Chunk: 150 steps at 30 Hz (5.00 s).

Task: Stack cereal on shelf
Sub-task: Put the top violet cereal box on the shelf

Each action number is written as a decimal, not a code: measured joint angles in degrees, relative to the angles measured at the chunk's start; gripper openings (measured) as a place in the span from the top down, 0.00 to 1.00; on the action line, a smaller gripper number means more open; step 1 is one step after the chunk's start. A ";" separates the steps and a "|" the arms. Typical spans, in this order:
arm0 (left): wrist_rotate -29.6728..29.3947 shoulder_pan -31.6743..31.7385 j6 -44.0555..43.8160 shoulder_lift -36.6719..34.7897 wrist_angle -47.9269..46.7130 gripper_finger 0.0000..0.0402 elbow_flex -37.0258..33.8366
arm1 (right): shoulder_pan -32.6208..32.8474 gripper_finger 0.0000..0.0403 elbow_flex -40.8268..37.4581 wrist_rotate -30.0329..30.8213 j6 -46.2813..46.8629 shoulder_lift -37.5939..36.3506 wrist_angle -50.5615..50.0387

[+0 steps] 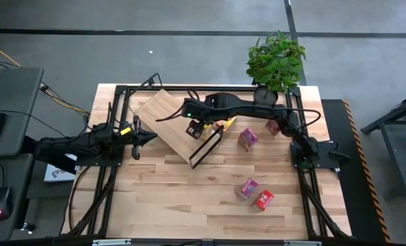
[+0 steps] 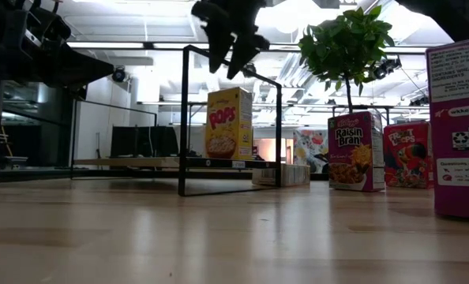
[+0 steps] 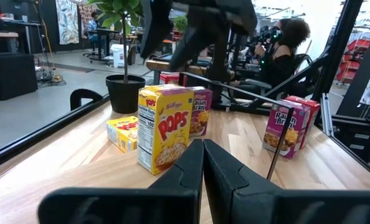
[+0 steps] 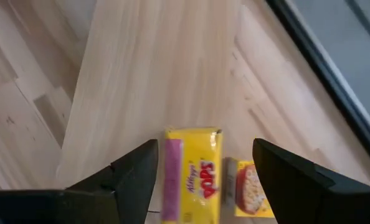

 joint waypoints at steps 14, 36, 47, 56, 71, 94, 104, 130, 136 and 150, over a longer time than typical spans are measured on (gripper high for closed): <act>0.01 -0.01 0.01 0.00 0.03 0.99 0.00 | 1.12 0.37 -0.59 1.93 -4.82 -8.78 -14.85; 0.00 0.00 0.01 0.00 0.02 0.99 0.00 | 16.28 0.37 -79.14 8.71 27.17 -69.19 17.34; 0.00 0.00 0.00 0.00 0.00 0.99 0.00 | 9.05 0.37 -94.22 9.11 17.63 -68.05 45.15; 0.00 0.00 0.02 0.00 0.02 0.99 0.00 | 6.37 0.37 -92.96 9.31 13.18 -61.43 45.30; 0.00 -0.01 0.00 0.00 0.01 0.99 0.00 | 7.35 0.37 -92.96 9.16 16.19 -60.25 44.86; 0.00 0.00 0.00 0.00 0.02 0.99 0.00 | 9.12 0.37 -90.32 15.19 18.47 -56.47 43.99; 0.00 -0.02 0.00 0.00 0.02 0.99 0.00 | 9.45 0.37 -89.46 16.17 23.58 -56.47 39.73; 0.02 -0.01 0.01 0.00 0.00 0.99 0.00 | 15.94 0.37 -89.13 24.23 31.94 -47.39 41.09; 0.00 -0.01 0.01 0.00 0.00 0.99 0.00 | 15.94 0.37 -88.84 24.30 31.73 -46.89 40.89; 0.00 0.00 0.00 0.00 0.00 0.99 0.00 | 15.94 0.37 -83.25 21.68 27.45 -46.63 37.96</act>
